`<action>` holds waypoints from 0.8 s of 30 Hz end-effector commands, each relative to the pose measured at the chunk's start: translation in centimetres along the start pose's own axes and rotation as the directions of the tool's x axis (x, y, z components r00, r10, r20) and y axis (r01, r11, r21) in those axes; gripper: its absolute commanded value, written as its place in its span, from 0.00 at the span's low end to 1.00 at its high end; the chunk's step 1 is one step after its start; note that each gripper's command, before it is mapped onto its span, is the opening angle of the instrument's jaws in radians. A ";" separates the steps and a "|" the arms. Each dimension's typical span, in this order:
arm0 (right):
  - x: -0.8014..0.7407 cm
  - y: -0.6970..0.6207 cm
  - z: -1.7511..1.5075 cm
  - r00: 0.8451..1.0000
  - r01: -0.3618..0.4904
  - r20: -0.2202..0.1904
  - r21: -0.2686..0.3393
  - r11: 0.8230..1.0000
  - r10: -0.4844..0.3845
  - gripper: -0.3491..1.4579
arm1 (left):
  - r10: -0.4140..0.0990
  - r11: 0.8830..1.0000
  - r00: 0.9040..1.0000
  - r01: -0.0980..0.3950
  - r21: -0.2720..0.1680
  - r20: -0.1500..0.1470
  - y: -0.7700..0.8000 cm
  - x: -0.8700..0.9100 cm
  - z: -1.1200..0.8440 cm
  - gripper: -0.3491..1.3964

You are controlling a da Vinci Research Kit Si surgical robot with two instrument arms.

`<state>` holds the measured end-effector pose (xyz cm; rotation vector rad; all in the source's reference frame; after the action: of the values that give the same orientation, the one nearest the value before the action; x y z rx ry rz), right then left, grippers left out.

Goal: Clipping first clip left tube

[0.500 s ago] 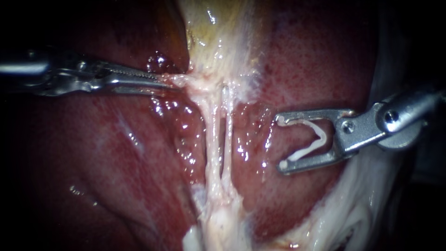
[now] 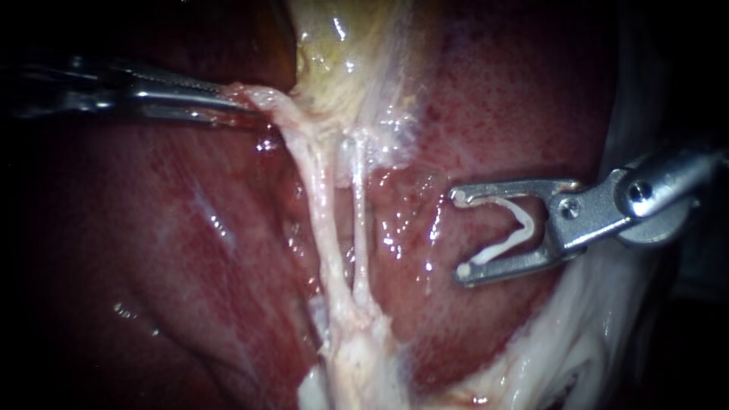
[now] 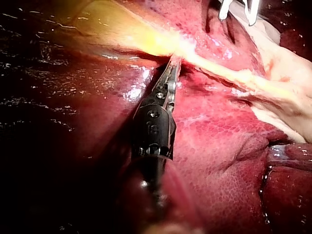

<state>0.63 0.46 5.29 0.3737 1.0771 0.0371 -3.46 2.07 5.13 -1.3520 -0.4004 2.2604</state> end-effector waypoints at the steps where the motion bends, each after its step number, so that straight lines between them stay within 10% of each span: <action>1: 0.00 0.00 0.00 1.000 0.000 0.000 0.000 1.000 0.000 0.47 | 0.001 1.000 1.000 -0.001 0.010 -0.011 -0.01 0.03 -0.03 0.00; 24: 0.21 -0.16 0.84 0.972 -0.216 -0.081 0.062 0.974 0.221 0.46 | 0.012 1.000 1.000 -0.012 0.022 -0.019 -0.02 0.01 -0.01 0.00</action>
<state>1.49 0.10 5.44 0.5487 1.1213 0.2350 -3.45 2.09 5.13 -1.3687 -0.3610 2.2532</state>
